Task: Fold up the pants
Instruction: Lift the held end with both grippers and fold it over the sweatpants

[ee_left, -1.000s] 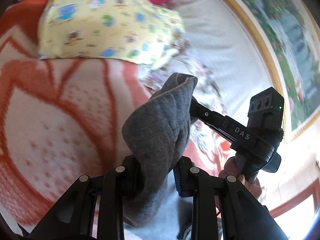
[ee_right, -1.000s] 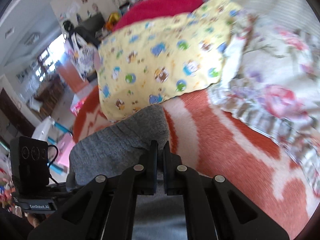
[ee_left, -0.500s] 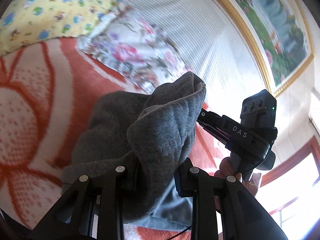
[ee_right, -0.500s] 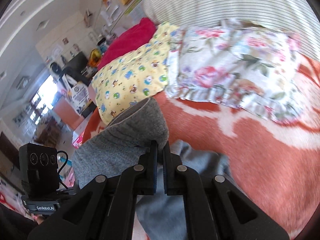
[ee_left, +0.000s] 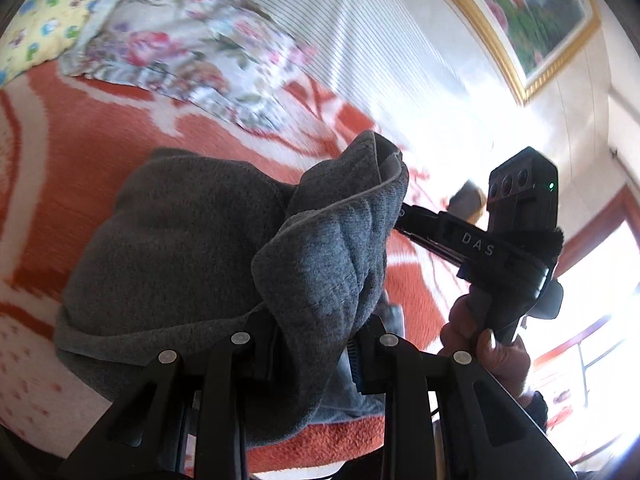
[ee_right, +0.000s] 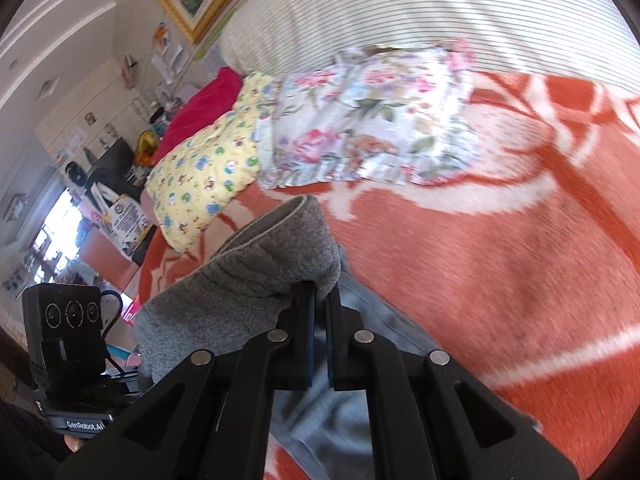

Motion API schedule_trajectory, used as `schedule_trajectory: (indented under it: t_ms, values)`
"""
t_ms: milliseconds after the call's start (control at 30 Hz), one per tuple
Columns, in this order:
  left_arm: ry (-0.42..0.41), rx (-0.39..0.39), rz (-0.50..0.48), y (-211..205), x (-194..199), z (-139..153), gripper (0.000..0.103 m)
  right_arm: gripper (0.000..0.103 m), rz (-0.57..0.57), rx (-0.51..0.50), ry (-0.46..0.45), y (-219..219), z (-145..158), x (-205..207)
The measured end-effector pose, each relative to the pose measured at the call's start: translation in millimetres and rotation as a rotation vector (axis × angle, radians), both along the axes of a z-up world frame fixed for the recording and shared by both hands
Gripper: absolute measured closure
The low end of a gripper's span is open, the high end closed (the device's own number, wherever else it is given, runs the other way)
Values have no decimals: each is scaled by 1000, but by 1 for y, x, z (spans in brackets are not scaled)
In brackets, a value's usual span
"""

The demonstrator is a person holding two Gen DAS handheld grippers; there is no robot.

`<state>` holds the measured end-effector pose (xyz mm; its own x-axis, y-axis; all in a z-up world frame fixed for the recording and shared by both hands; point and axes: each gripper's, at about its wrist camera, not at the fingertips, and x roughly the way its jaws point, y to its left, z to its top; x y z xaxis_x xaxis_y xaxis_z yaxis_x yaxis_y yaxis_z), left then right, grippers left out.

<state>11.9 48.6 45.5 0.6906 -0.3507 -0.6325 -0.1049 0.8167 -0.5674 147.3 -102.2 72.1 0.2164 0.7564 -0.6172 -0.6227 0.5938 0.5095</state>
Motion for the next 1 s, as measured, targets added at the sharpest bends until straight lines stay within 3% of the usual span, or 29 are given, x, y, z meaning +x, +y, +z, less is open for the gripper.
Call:
schedule_trajectory:
  t_ms: [233, 433, 667, 800, 867, 1000]
  values:
    - [39, 81, -116, -67, 7, -15, 76, 98, -116, 12, 31, -70, -20, -12]
    - [41, 203, -207, -121, 9, -26, 76, 98, -207, 46, 63, -117, -36, -16]
    - [98, 250, -240, -143, 19, -51, 76, 98, -258, 11, 102, -136, -69, -15]
    - [110, 261, -257, -147, 18, -58, 75, 97, -280, 39, 126, -146, -83, -18]
    - [110, 261, -266, -148, 16, -58, 66, 91, -301, 25, 125, -149, -84, -19]
    - [95, 235, -302, -146, 10, -51, 50, 69, -341, -14, 111, -158, -79, -22]
